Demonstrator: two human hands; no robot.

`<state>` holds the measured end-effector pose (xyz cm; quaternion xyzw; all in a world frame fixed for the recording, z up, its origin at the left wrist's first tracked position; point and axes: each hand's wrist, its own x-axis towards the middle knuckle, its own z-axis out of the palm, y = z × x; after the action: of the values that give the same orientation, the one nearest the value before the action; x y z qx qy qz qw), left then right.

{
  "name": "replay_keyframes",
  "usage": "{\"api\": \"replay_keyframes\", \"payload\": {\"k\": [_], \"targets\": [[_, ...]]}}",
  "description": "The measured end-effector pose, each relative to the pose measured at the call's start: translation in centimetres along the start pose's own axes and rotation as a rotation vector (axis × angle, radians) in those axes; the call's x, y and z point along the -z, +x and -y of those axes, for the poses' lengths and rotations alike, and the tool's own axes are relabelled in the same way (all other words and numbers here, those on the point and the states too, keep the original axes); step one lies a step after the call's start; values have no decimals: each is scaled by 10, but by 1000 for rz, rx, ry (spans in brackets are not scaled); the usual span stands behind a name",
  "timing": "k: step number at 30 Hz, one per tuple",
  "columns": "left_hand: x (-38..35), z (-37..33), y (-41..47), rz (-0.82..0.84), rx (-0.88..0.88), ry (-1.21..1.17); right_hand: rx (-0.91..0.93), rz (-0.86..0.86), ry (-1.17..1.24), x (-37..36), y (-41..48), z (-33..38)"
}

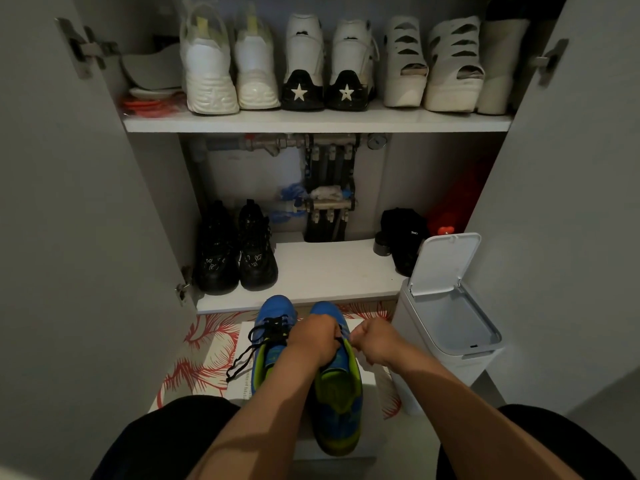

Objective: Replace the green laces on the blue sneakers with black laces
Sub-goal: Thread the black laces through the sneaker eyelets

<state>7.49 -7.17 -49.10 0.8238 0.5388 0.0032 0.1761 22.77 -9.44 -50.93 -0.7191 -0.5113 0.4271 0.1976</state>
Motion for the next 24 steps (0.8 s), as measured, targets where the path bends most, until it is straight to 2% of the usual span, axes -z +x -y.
{"api": "replay_keyframes", "payload": {"k": [3, 5, 10, 13, 15, 18, 21, 24], "targets": [[8, 4, 1, 17, -31, 165, -13, -35, -34, 7, 0, 1], [14, 6, 2, 33, -50, 184, -17, -74, -65, 14, 1, 3], [30, 3, 9, 1, -79, -121, 70, -184, 74, 27, -1, 16], [32, -2, 14, 60, -80, -284, 121, -206, 132, 28, -5, 23], [31, -7, 15, 104, -80, -340, 132, -234, 161, 28, -6, 27], [29, -13, 18, 126, -65, -373, 129, -310, 328, 32, -5, 35], [30, -15, 22, 78, -44, -419, 168, -335, 475, 37, -4, 43], [37, -15, 28, -12, -28, -564, 121, -261, 464, 41, -3, 41]]}}
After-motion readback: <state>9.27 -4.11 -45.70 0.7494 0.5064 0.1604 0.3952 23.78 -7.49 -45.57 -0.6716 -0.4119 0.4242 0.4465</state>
